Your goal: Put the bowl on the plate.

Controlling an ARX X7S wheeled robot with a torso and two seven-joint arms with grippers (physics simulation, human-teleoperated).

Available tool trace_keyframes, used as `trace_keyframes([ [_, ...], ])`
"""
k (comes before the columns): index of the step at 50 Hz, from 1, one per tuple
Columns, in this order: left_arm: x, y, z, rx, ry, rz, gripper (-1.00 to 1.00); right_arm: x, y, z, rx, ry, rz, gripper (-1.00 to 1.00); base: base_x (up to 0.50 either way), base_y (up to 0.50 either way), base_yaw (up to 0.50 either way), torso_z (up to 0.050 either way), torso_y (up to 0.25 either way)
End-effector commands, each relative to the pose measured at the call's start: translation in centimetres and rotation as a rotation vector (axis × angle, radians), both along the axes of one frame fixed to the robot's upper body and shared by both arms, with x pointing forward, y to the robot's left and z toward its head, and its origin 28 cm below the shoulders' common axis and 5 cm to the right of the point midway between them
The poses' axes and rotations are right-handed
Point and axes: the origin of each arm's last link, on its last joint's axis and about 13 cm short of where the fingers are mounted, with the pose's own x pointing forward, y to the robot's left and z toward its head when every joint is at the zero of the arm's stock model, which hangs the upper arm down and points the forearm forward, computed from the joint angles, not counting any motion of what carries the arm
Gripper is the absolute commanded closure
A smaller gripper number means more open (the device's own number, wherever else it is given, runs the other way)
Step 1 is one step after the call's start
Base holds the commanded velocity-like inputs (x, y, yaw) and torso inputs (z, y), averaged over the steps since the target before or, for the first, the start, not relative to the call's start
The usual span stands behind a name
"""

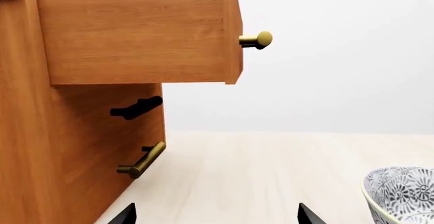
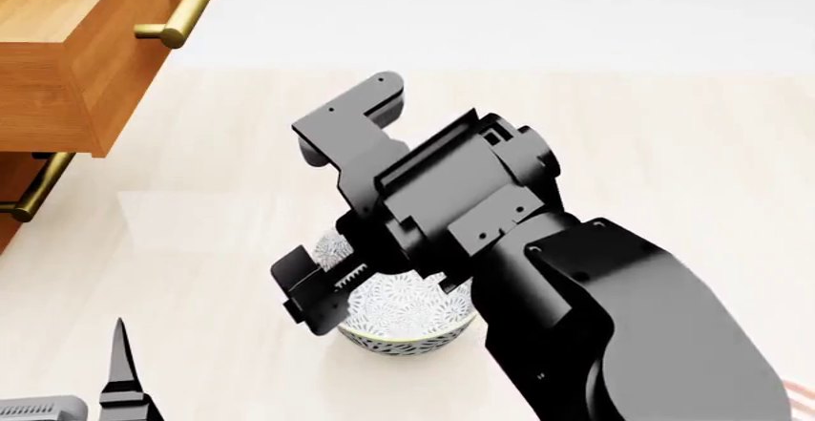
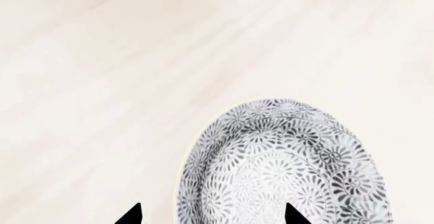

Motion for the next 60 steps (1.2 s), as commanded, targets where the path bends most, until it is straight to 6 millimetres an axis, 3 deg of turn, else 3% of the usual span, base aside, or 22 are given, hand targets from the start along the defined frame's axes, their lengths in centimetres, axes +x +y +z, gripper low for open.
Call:
trace_keyframes([
  [1,-0.1,-0.1,0.2,0.001,-0.002,-0.004,-1.00,0.0,0.0,-0.3,-0.021,-0.004,0.004,-1.00,0.00,0.00,0.00,0.000,0.000],
  [60,-0.9,-0.4,0.8,0.030,-0.076,-0.072,-1.00,-0.1,0.3,-2.7,0.084,0.020,0.021,-1.00,0.00,0.00,0.00,0.000,0.000],
])
